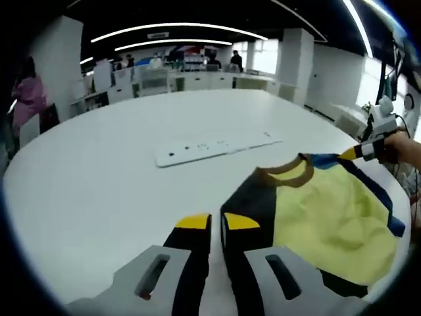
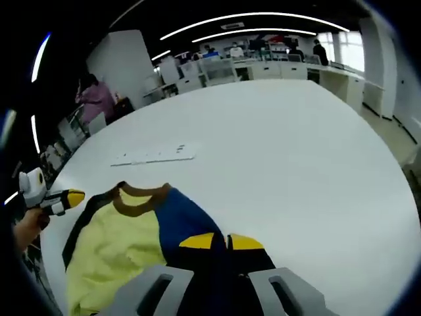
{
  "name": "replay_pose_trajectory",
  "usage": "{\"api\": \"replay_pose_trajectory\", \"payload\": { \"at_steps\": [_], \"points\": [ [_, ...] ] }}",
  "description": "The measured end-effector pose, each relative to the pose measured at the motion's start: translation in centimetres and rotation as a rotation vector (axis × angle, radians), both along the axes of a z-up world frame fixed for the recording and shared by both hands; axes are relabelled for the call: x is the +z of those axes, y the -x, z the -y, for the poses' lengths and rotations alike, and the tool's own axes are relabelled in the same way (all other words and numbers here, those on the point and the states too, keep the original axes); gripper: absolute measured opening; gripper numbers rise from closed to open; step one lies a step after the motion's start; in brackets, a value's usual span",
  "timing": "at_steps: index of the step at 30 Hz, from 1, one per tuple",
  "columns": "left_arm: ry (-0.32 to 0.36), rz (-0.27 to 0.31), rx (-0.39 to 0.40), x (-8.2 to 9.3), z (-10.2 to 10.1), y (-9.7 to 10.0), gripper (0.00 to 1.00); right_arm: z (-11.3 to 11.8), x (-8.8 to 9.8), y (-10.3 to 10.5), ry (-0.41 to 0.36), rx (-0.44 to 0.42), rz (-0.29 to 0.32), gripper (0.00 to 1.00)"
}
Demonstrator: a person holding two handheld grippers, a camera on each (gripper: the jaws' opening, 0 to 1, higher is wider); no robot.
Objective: Fold the garment on the visible template until the final outline fits inside the template.
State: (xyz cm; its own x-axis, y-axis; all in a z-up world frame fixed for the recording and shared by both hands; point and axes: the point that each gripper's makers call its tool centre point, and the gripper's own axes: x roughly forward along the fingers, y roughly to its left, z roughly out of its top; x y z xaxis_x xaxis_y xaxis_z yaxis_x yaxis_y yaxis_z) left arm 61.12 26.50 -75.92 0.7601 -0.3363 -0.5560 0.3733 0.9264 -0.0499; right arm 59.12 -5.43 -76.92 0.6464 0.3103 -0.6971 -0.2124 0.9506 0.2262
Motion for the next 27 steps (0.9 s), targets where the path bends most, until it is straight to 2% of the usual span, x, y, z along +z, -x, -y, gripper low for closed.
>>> {"api": "replay_pose_trajectory", "payload": {
  "at_steps": [4,7,13,16,20,27],
  "points": [
    [0.019,0.004,0.016,0.8,-0.6,0.7,0.16,0.2,0.8,0.8,0.007,0.003,0.001,0.24],
    [0.036,0.013,0.017,1.4,-0.8,1.4,0.26,0.4,1.4,1.0,0.014,0.015,0.005,0.4],
    [0.053,0.025,0.001,2.4,-0.8,3.6,0.39,-0.7,3.0,3.0,-0.011,0.074,0.012,0.61],
    [0.079,0.02,-0.021,2.5,-0.4,5.0,0.42,-1.1,3.6,4.2,-0.015,0.101,0.011,0.68],
    [0.075,0.013,-0.052,2.6,0.1,6.8,0.45,-1.0,4.2,5.2,-0.003,0.118,0.03,0.75],
    [0.07,0.032,-0.122,3.7,1.6,10.5,0.49,-0.9,4.4,7.4,0.0,0.162,0.035,0.78]
  ]
}}
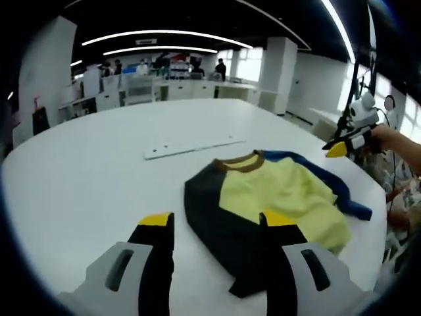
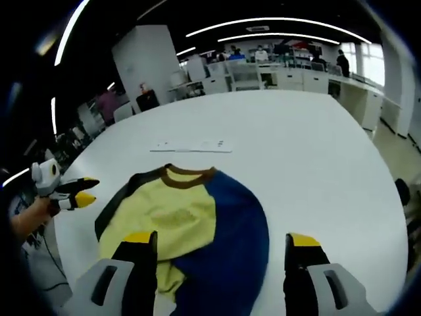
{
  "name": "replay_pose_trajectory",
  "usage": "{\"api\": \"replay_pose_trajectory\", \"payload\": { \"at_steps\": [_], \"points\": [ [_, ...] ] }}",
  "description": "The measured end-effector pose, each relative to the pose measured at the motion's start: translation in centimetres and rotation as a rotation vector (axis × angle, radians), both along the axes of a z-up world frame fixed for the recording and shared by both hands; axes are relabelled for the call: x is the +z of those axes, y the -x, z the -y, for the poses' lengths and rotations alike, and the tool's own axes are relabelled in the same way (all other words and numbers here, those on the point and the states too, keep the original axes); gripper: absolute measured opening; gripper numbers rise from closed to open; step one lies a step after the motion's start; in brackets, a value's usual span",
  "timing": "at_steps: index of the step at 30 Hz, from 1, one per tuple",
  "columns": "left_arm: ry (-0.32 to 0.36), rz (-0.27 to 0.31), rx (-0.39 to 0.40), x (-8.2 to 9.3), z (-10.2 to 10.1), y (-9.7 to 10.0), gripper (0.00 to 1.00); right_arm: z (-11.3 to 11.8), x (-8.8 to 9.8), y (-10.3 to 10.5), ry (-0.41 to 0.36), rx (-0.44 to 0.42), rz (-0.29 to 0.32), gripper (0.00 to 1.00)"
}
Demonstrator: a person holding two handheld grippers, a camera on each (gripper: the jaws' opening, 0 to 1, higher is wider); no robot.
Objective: Fold the garment on the visible template until the final outline fits inside the template.
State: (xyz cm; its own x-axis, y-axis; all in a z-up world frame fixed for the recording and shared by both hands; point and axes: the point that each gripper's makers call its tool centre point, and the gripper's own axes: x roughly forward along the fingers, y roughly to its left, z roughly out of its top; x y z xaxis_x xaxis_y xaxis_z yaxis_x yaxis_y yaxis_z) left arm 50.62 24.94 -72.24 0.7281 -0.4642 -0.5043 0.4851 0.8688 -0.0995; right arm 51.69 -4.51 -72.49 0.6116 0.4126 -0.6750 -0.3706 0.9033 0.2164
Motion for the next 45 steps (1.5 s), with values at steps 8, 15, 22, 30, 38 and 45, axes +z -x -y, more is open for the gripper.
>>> {"api": "replay_pose_trajectory", "payload": {
  "at_steps": [8,15,22,30,38,45],
  "points": [
    [-0.025,0.016,-0.059,0.4,1.5,3.5,0.49,0.3,0.0,2.9,-0.02,0.02,-0.008,0.8],
    [0.009,0.028,-0.058,1.1,2.7,5.9,0.47,0.5,0.2,6.3,-0.024,0.028,-0.005,0.8],
    [-0.012,0.044,-0.08,1.3,4.3,8.6,0.45,0.1,-0.2,10.2,-0.006,0.047,-0.01,0.78],
    [-0.05,0.038,-0.107,0.2,6.1,11.0,0.42,0.5,-0.7,12.9,-0.006,0.026,-0.004,0.76],
    [-0.051,0.016,-0.078,-1.1,7.5,11.8,0.37,0.7,-2.3,15.8,0.039,-0.029,0.021,0.67],
    [-0.056,-0.017,-0.039,-3.1,8.8,12.2,0.3,1.2,-4.4,18.3,0.03,-0.113,-0.009,0.58]
  ]
}}
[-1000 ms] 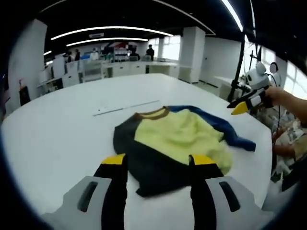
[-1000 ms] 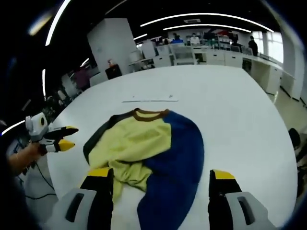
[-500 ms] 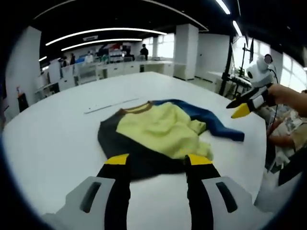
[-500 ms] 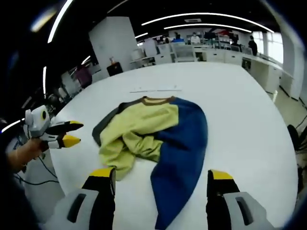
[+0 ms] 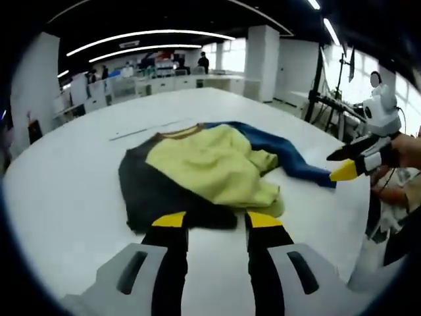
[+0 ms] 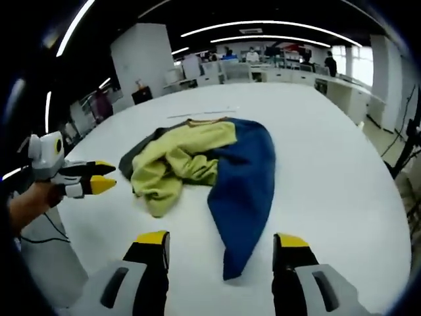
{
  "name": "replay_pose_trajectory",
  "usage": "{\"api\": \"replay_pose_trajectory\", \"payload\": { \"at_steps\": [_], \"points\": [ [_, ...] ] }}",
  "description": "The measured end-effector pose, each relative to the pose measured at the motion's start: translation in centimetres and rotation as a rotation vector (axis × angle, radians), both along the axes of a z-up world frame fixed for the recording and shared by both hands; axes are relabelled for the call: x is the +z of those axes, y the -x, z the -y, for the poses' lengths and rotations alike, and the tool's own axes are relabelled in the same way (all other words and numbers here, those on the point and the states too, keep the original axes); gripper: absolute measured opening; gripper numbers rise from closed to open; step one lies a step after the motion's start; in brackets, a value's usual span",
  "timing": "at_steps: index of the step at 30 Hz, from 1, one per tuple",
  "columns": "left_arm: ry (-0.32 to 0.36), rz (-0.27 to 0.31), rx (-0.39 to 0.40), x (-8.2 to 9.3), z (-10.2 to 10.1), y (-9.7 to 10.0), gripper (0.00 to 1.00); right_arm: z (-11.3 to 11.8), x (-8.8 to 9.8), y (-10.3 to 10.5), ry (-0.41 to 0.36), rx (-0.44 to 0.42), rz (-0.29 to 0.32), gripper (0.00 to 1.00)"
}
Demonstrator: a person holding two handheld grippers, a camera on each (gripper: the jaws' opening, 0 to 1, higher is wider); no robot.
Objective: Fold the garment on the visible template until the final outline fits inside the template.
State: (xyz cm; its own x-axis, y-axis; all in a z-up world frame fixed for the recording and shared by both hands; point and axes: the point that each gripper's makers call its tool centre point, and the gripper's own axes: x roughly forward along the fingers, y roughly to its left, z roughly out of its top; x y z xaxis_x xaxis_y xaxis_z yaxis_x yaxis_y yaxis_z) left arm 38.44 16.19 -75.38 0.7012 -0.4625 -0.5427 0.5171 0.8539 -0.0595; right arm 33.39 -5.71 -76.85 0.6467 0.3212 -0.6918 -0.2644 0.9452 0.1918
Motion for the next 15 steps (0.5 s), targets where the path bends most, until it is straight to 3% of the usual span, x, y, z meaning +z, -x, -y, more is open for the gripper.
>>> {"api": "replay_pose_trajectory", "payload": {
  "at_steps": [5,15],
  "points": [
    [0.037,-0.028,0.043,-1.0,0.5,-0.2,0.29,0.4,-0.6,0.9,0.005,-0.032,0.002,0.52],
    [-0.015,-0.032,0.071,-2.9,1.5,-1.0,0.23,1.4,-1.9,1.8,0.031,-0.078,-0.006,0.33]
  ]
}}
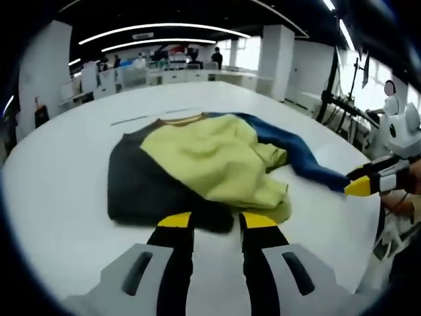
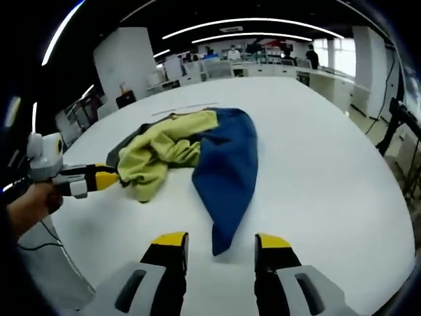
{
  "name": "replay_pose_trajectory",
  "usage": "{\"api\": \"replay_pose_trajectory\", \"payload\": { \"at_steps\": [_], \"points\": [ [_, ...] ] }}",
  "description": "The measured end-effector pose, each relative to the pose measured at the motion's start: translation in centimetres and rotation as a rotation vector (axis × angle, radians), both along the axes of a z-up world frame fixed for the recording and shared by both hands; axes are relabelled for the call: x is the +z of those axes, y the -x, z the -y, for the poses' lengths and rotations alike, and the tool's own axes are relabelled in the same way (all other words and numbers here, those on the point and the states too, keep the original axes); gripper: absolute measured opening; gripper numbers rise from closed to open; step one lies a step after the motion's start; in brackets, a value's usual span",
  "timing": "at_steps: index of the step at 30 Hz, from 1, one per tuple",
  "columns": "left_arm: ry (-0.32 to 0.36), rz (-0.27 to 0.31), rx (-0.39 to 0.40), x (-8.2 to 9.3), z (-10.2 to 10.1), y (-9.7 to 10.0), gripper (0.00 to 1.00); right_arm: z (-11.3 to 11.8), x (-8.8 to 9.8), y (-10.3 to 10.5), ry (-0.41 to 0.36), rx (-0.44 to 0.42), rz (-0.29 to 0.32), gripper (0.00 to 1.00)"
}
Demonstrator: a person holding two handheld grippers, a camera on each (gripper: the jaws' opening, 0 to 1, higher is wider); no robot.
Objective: Fold the garment on the visible template until the final outline fits inside the template.
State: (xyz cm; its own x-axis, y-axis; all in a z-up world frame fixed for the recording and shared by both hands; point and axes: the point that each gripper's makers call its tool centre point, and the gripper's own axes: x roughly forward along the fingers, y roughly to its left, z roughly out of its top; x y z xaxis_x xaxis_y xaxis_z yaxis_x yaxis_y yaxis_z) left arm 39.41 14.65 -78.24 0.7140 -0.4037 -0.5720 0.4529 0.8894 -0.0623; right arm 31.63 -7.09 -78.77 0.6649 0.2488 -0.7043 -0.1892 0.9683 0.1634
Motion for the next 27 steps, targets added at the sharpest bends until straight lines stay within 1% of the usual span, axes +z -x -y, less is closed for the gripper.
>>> {"api": "replay_pose_trajectory", "payload": {
  "at_steps": [3,5,9,11,13,15,18,21,24,27],
  "points": [
    [-0.018,-0.008,0.0,-0.6,0.2,-0.1,0.21,0.1,-0.2,0.1,0.007,-0.01,0.003,0.27],
    [-0.051,-0.005,-0.008,-0.9,0.3,-0.1,0.2,0.2,-0.2,0.1,0.007,-0.019,0.009,0.22],
    [-0.052,-0.013,0.011,-1.4,0.3,-0.2,0.17,0.4,-0.2,-0.1,0.01,-0.032,0.021,0.12],
    [-0.061,-0.011,0.02,-1.5,0.3,-0.2,0.16,0.6,-0.2,-0.1,0.012,-0.041,0.02,0.08],
    [-0.068,-0.007,0.028,-1.5,0.2,-0.3,0.15,0.8,0.0,-0.5,0.003,-0.059,0.033,0.03],
    [-0.067,-0.006,0.042,-1.5,0.1,-0.3,0.14,1.0,0.0,-0.6,0.001,-0.07,0.033,0.02],
    [-0.077,0.0,0.053,-1.5,0.0,-0.5,0.12,1.0,-0.1,-0.7,0.006,-0.063,0.031,0.0],
    [-0.077,-0.005,0.073,-1.5,-0.3,-0.5,0.07,1.0,-0.1,-0.7,0.002,-0.067,0.032,0.0],
    [-0.058,-0.016,0.083,-1.4,-0.7,-0.5,0.04,1.1,0.1,-0.7,0.003,-0.075,0.037,0.0],
    [-0.041,-0.032,0.088,-1.3,-1.0,-0.2,0.03,1.2,0.4,-0.8,-0.005,-0.077,0.043,0.0]
  ]
}}
